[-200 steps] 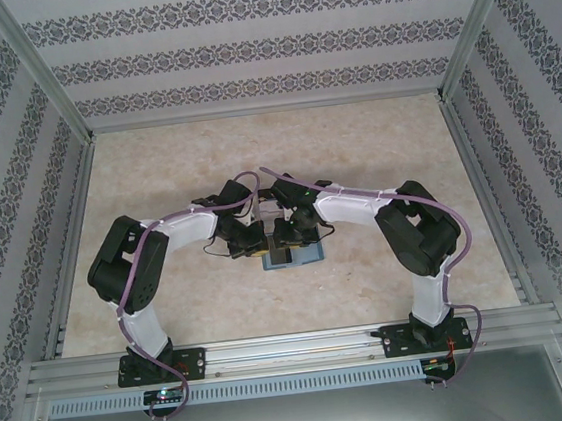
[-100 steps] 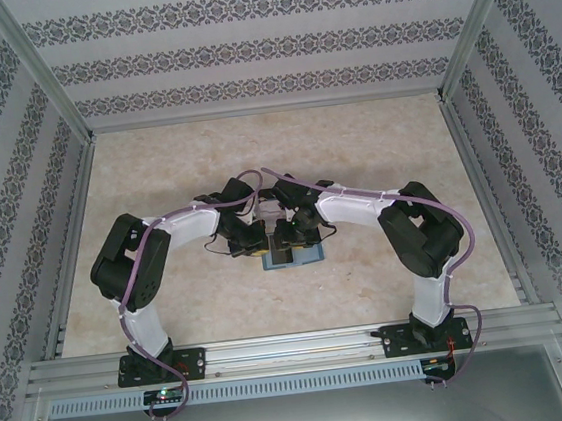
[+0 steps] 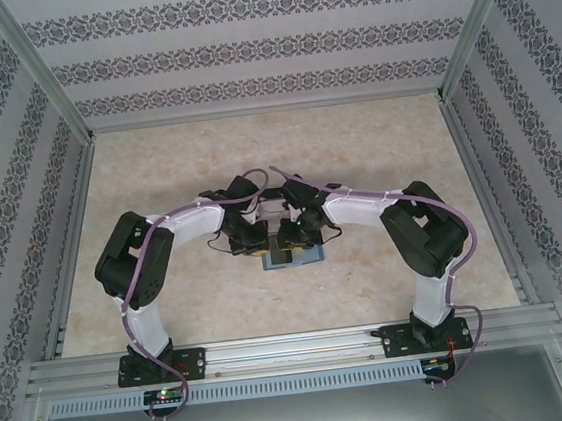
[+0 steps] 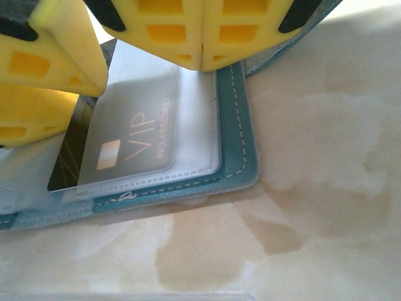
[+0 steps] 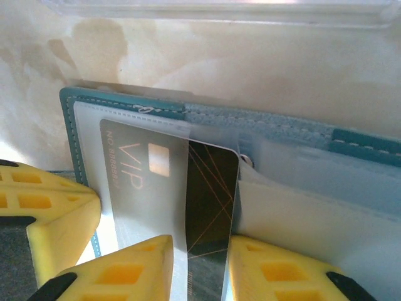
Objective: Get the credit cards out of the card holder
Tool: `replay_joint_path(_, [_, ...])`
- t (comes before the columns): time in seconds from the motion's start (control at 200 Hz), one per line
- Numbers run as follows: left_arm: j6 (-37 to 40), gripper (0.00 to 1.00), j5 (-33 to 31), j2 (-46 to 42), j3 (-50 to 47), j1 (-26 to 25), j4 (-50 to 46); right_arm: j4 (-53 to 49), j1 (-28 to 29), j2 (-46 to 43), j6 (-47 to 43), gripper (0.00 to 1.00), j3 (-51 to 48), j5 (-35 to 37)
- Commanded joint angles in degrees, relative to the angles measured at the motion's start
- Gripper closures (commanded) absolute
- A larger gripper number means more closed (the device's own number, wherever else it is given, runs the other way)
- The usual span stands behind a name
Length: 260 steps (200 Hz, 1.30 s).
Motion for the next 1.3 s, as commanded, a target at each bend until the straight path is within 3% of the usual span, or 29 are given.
replay_joint_path(0.0, [2.38,1.00,-10.71,3.41,-0.81,-0.28,-9.38,2.77,-0.84,-0.02,1.27,0.71,-3.17,-1.48])
replay_joint_path(0.365, [3.19,1.00,-15.93,5.95,1.78,-1.94,-14.51,15.10,-3.19,-3.79,3.62,0.74,-9.53,-9.63])
replay_joint_path(0.824, [2.01,1.00,-17.23,7.72,2.55,-3.36,-15.98,25.30,-5.08,-5.36,5.83,0.86,-14.68,-16.04])
replay_joint_path(1.294, [1.61,1.00,-17.93,7.20,2.50,-3.45,-16.59,17.81,-6.14,-8.26,1.67,0.98,-14.88,-10.91])
